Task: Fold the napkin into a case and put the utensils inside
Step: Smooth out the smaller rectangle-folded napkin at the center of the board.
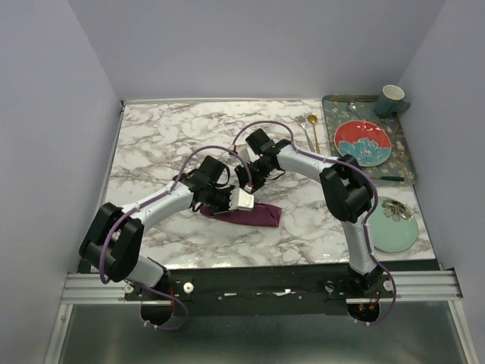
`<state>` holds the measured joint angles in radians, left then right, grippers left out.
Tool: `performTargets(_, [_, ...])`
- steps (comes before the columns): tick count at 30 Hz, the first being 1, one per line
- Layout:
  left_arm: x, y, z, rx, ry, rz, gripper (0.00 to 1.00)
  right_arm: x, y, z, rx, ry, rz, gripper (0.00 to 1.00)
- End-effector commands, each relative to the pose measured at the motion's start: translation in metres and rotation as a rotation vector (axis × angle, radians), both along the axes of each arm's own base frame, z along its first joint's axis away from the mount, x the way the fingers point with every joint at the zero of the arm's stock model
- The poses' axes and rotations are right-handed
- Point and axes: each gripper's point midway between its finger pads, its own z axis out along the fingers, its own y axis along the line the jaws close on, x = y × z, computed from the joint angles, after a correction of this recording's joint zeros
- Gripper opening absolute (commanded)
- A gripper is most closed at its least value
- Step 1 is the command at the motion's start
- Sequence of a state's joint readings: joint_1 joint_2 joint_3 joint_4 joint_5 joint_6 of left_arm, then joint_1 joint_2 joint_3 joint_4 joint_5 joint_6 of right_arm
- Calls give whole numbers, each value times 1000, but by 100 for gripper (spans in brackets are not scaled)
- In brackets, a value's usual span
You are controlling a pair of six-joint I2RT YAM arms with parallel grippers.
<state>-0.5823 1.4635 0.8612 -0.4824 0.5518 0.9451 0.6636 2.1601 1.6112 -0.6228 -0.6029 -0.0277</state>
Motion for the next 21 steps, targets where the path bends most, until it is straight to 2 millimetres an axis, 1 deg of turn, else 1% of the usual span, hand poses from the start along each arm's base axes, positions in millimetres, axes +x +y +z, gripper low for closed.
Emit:
performTargets(1, [-10,23,17,38,49,13,24,0,9,-4,37,11,35,26])
performTargets(3, [-15,33,12,67,67,12,24,0,10,-5,43,16,39,26])
performTargets(6, [-13,43,4,97,78,31,24,-3,11,-8,48,28,53,26])
performTargets(9, [-7,46,-1,113,81,41,24,-4,11,-11,50,33,64,26])
performTargets(11, [-3,44,-1,109,76,38,24,-6,11,-13,48,39,67,25])
performTargets(14, [0,42,-3,108,76,36,24,-7,11,-15,50,45,74,20])
performTargets(15, [3,41,-5,108,72,35,24,-7,10,-16,49,47,74,16])
performTargets(18, [8,40,-9,109,62,38,24,-9,10,-17,49,46,81,8])
performTargets(21, [16,36,-9,96,48,62,24,-12,11,-19,51,50,94,6])
